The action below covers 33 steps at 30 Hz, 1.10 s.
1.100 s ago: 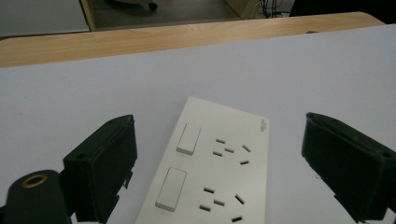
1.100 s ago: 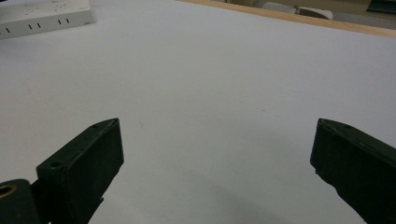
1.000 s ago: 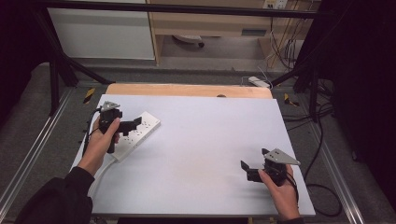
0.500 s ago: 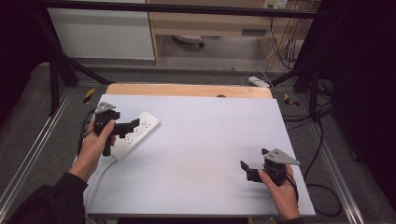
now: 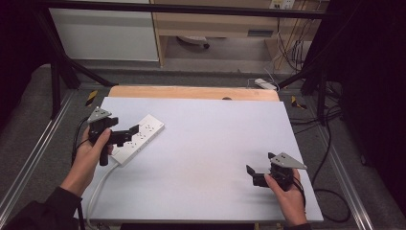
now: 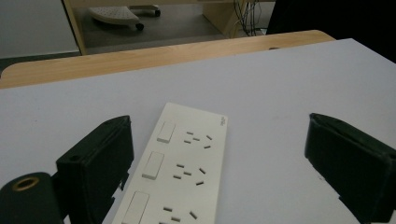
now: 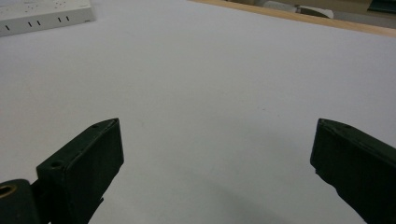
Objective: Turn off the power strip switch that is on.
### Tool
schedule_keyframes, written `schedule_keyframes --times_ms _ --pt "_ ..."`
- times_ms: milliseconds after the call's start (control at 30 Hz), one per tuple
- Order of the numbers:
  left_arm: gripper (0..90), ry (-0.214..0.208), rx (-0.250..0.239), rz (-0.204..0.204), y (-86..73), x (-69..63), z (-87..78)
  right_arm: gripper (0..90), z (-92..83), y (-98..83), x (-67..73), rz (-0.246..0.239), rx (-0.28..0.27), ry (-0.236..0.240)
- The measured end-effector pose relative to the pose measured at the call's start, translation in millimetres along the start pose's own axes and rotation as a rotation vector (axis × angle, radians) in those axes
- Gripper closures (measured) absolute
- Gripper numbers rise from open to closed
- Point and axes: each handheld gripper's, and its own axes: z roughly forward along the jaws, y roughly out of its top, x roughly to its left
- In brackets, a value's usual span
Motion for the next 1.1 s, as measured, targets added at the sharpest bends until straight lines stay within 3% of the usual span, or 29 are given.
schedule_keyframes --times_ms 367,1100 --pt "7.9 -0.007 -0.014 0.002 -4.4 -3.0 -21.0 3.0 0.5 0.0 0.3 -0.003 0.003 0.001" --pt "8.1 -0.021 -0.027 0.011 -25.7 -16.7 -45.7 3.0 0.4 0.1 0.4 -0.003 0.003 0.001"
